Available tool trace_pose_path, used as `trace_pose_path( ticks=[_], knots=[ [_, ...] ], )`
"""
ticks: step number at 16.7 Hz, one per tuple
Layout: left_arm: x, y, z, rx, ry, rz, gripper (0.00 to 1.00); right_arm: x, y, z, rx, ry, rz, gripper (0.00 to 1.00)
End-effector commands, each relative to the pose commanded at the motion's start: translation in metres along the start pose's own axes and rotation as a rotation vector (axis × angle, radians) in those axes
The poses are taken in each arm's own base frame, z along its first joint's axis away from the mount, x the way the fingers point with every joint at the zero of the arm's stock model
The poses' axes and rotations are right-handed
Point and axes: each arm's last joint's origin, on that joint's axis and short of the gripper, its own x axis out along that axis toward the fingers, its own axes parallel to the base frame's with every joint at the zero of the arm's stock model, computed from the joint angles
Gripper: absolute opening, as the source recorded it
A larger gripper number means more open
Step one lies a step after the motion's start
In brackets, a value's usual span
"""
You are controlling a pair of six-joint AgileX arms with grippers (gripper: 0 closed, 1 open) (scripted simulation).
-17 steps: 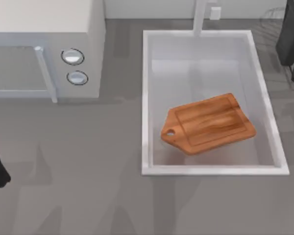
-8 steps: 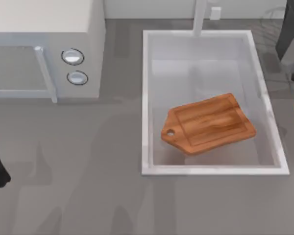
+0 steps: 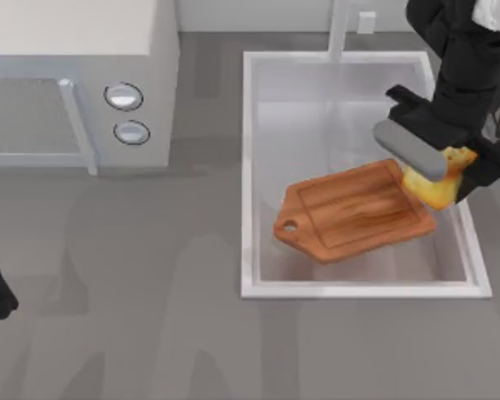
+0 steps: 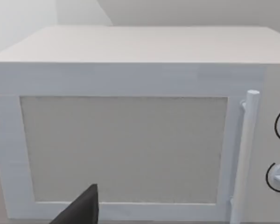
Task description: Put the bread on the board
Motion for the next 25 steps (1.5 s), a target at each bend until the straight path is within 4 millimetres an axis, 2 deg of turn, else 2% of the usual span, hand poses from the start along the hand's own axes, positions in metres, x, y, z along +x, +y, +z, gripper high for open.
trace_pose_path(
  ticks=[5, 9, 11, 17, 25],
  knots=[
    [0.000, 0.000, 0.000, 0.000, 0.000, 0.000, 1.00, 0.000, -0.031, 0.051, -0.595, 0.026, -0.021, 0.00],
    [0.000, 0.000, 0.000, 0.000, 0.000, 0.000, 1.00, -0.007, -0.042, 0.078, -0.853, 0.064, -0.051, 0.00],
    [0.000, 0.000, 0.000, 0.000, 0.000, 0.000, 1.00, -0.009, -0.044, 0.083, -0.898, 0.075, -0.059, 0.00],
    [0.000, 0.000, 0.000, 0.000, 0.000, 0.000, 1.00, -0.009, -0.043, 0.081, -0.892, 0.073, -0.058, 0.00],
    [0.000, 0.000, 0.000, 0.000, 0.000, 0.000, 1.00, 0.021, -0.047, 0.081, -0.901, 0.079, -0.067, 0.00]
  ],
)
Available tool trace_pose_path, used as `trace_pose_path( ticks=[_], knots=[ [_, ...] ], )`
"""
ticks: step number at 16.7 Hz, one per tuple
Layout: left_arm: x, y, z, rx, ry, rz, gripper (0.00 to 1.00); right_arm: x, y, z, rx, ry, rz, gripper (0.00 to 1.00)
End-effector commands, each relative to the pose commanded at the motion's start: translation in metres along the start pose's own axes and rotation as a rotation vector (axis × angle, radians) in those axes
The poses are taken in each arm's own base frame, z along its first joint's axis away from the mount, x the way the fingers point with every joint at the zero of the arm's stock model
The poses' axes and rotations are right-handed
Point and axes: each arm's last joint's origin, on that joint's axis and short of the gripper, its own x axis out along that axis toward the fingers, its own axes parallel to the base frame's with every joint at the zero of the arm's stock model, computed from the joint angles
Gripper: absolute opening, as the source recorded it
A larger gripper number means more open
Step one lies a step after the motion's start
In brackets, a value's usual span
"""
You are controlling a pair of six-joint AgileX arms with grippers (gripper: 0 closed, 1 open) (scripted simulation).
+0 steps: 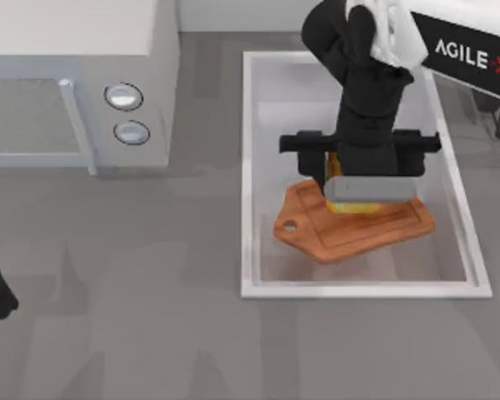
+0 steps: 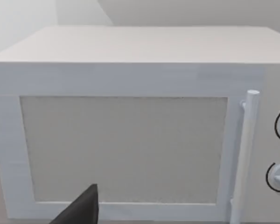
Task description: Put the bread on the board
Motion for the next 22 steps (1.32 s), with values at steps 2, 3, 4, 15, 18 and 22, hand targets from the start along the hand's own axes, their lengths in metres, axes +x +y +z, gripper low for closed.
trace_pose_path(
  ticks=[2, 3, 4, 15, 18, 22],
  knots=[
    [0.000, 0.000, 0.000, 0.000, 0.000, 0.000, 1.00, 0.008, 0.000, 0.000, 0.000, 0.001, 0.000, 0.00],
    [0.000, 0.000, 0.000, 0.000, 0.000, 0.000, 1.00, 0.012, 0.000, 0.000, 0.000, -0.001, 0.002, 0.00],
    [0.000, 0.000, 0.000, 0.000, 0.000, 0.000, 1.00, 0.015, 0.000, 0.000, 0.001, -0.006, 0.005, 0.00],
    [0.000, 0.000, 0.000, 0.000, 0.000, 0.000, 1.00, 0.015, 0.000, 0.000, 0.001, -0.006, 0.005, 0.60],
    [0.000, 0.000, 0.000, 0.000, 0.000, 0.000, 1.00, 0.015, 0.000, 0.000, 0.001, -0.006, 0.005, 0.83],
    [0.000, 0.000, 0.000, 0.000, 0.000, 0.000, 1.00, 0.015, 0.000, 0.000, 0.001, -0.006, 0.005, 1.00]
  ],
)
